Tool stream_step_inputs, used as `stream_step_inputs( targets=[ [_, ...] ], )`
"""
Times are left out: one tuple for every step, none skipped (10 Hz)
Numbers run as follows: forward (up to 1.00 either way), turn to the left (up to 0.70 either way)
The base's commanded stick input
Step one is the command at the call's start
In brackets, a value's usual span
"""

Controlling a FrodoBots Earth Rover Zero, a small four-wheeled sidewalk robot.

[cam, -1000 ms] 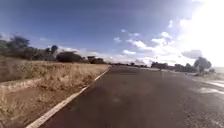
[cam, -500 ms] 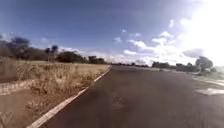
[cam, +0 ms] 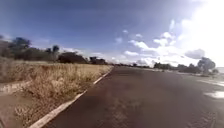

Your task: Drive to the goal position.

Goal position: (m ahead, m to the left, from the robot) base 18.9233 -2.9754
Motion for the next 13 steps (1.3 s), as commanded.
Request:
stream_step_inputs(
  targets=[
    [0.50,0.00],
    [0.50,0.00],
    [0.50,0.00],
    [0.50,0.00],
    [0.50,0.00],
    [0.50,0.00],
    [0.50,0.00],
    [0.50,0.00],
    [0.50,0.00],
    [0.50,0.00],
    [0.50,-0.16],
    [0.50,-0.40],
    [0.50,-0.50]
  ],
)
